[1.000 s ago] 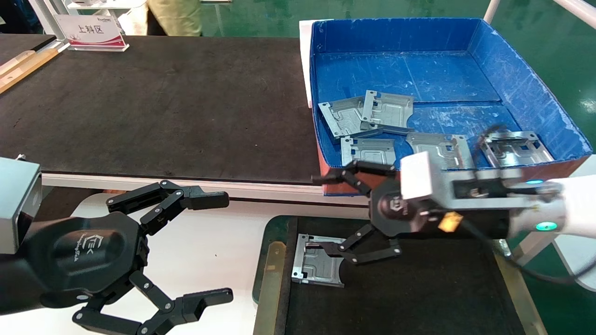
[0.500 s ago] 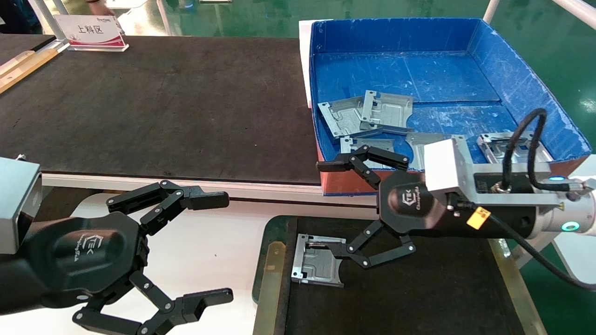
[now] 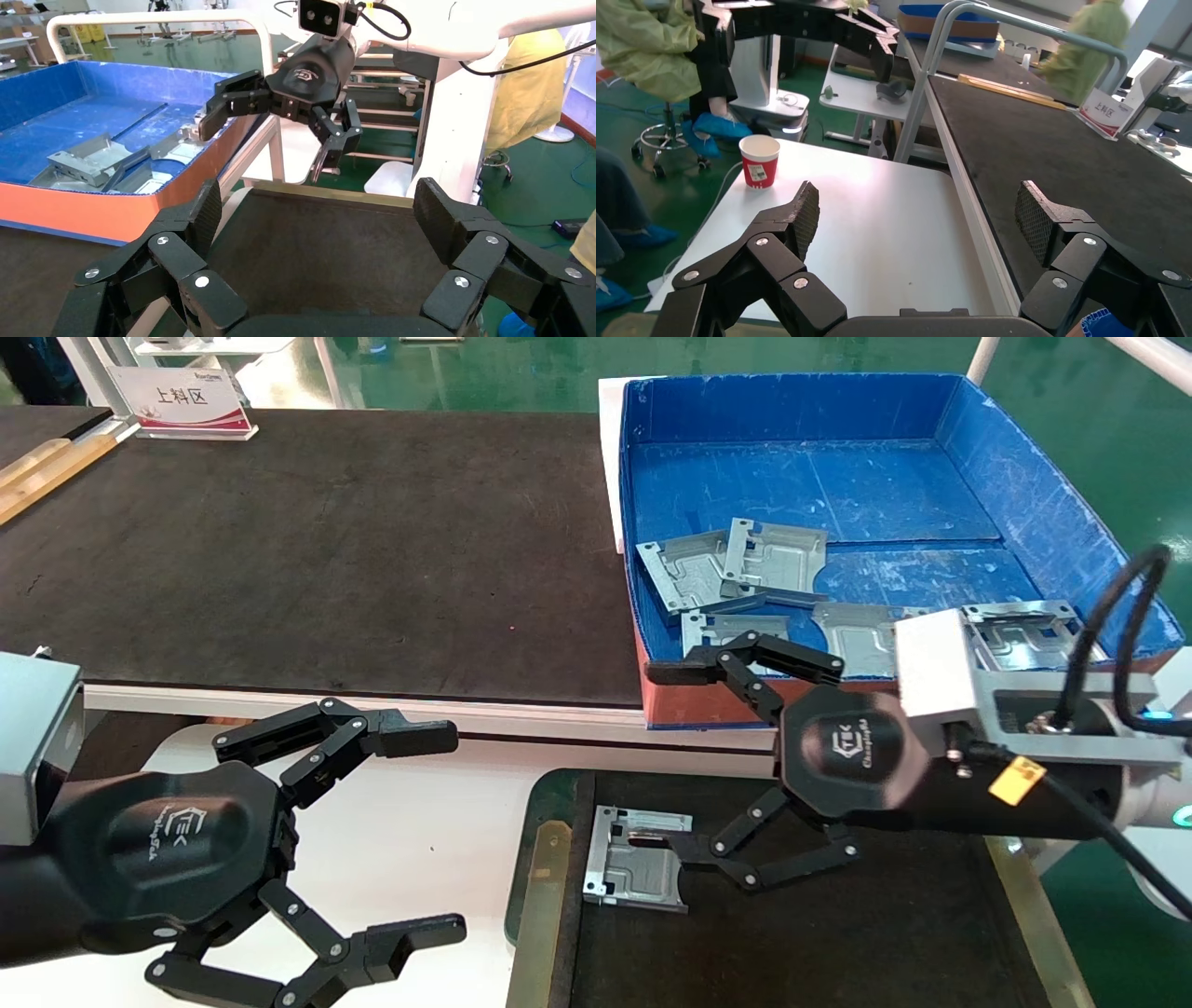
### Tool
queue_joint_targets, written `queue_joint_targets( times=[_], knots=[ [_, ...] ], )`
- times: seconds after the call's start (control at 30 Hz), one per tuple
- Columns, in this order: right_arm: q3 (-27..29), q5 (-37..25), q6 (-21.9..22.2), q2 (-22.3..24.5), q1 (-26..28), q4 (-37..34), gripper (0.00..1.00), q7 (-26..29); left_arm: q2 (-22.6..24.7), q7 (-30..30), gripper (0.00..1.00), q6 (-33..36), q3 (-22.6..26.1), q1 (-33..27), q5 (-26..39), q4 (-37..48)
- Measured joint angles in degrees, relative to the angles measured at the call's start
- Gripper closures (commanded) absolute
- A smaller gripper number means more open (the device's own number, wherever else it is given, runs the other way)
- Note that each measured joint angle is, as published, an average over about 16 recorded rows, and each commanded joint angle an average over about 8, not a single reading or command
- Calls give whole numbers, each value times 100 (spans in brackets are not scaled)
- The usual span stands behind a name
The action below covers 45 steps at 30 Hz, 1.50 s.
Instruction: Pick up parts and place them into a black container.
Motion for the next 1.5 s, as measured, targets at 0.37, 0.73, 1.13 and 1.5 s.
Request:
queue_joint_targets(
  times=[0.37,0.73,1.13,1.5],
  knots=[
    [507,37,113,285,-461,680,0,576,0,0,0,0,0,0,0,0],
    [1013,74,226,570,-922,1359,0,1152,0,0,0,0,0,0,0,0],
    [1566,115,349,881,-1425,2100,0,1779,0,0,0,0,1,0,0,0],
    [2032,149,451,1143,-1849,2726,0,2300,0,1,0,-1,1,0,-1,0]
  ],
)
